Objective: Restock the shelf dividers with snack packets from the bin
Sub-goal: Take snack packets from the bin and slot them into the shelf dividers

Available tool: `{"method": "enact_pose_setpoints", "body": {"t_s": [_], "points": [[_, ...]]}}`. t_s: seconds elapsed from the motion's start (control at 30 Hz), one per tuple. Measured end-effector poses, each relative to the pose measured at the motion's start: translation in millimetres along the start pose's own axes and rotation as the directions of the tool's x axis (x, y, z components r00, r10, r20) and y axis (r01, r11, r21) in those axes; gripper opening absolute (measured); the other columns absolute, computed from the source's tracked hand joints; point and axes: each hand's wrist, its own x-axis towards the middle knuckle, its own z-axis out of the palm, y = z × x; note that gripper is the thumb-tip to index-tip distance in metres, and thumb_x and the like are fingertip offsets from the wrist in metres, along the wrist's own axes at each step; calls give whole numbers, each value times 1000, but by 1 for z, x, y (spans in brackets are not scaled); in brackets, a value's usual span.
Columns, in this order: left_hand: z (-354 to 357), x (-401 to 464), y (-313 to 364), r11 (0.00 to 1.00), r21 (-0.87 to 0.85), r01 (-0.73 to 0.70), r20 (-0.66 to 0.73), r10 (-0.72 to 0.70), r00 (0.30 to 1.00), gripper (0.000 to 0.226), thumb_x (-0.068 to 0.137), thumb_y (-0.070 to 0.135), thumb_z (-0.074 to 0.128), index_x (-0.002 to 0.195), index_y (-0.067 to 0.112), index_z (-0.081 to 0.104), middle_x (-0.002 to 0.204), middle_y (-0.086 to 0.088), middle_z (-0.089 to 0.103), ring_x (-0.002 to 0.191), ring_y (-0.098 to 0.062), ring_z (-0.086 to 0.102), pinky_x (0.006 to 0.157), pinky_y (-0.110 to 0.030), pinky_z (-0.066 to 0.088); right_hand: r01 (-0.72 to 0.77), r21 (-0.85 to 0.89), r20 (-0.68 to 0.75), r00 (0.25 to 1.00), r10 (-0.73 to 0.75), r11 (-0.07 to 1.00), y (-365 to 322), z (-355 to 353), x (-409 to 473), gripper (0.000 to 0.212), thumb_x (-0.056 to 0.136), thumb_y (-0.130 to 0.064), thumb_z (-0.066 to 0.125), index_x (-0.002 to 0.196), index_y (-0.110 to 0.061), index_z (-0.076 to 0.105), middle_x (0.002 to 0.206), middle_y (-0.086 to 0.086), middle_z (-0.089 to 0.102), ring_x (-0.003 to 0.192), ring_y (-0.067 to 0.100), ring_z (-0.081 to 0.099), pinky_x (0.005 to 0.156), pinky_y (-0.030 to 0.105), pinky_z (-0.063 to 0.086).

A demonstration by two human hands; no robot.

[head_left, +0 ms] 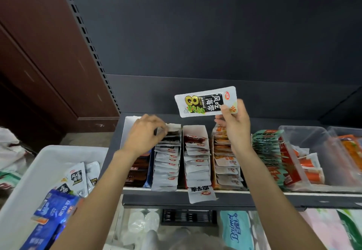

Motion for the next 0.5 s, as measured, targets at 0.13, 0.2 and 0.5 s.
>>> {"method": "enact_pose_setpoints", "body": {"t_s": [0.13, 0.2, 0.5], "points": [[-4, -13, 0, 973, 226, -51, 176, 11, 984, 49, 89, 57, 31, 117, 34, 64, 106, 7, 70, 99, -19, 61, 92, -37, 37, 256, -298, 160, 963, -216, 920, -4, 17, 8, 15, 99, -20, 48, 111, -15, 54, 91, -7, 66, 74, 9, 64, 68, 30, 55], [-3, -21, -3, 970, 228, -88, 127, 60, 990, 54, 90, 57, 22, 119, 33, 61, 96, 7, 71, 87, -22, 65, 90, -38, 40, 424, -453, 302, 901, -312, 784, -6, 29, 11, 14, 98, -21, 49, 109, -15, 54, 90, -2, 67, 74, 15, 62, 60, 31, 51], [9, -28, -12, 985, 154, -84, -11, 87, 996, 43, 91, 45, 33, 101, 28, 71, 105, 11, 69, 98, -19, 61, 83, -34, 37, 636, -637, 576, 768, -280, 435, 1, 74, 19, 17, 98, -20, 49, 112, -20, 58, 94, -1, 67, 82, 17, 62, 65, 24, 36]]}}
